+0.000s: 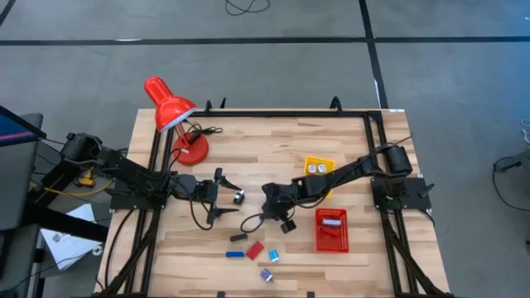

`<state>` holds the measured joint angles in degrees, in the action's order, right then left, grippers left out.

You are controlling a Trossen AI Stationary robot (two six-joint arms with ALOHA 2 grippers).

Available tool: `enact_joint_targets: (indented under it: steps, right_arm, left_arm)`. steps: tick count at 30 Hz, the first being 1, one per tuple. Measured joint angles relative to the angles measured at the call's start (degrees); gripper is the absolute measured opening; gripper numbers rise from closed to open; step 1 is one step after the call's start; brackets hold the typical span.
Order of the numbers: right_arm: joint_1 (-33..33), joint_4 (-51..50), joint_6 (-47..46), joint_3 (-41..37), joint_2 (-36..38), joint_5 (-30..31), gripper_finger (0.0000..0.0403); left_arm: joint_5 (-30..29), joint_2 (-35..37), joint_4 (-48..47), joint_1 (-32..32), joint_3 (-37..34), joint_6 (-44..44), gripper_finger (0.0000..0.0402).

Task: Pick & Place Office items
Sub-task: Put the top blue digital timer into the red bin

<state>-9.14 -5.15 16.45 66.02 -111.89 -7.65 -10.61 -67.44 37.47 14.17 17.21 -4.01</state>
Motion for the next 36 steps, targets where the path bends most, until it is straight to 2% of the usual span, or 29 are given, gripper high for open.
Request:
enact_joint_targets:
  steps: [6,11,19,28,31,36]
  right_arm:
    - [-2.9,-7.9,-9.6,3.0,4.8,0.7,0.0033]
    - [-8.0,-20.1,-25.3,4.4,12.8,0.4,0.0031]
    - [-19.7,-39.5,-54.6,1.6,23.1,14.3,0.0025]
    - [-29.4,-38.7,-75.6,-10.7,28.9,21.2,0.0025]
    - [-31.4,-36.8,-78.6,-14.5,29.0,21.2,0.0025]
    - [-33.4,-28.3,-80.1,-19.5,29.1,22.1,0.0025]
  left_arm:
    - [0.0,0.0,0.0,0.0,0.0,0.0,0.0318]
    - [0.0,0.0,-0.3,0.0,-0.1,0.0,0.0318]
    - [0.0,0.0,-0.5,0.0,-0.1,0.0,0.0318]
    - [0.0,0.0,-0.5,0.0,-0.1,0.0,0.0318]
    - [0.0,0.0,-0.5,0.0,-0.1,0.0,0.0318]
    - [0.0,0.0,0.0,0.0,-0.1,0.0,0.0318]
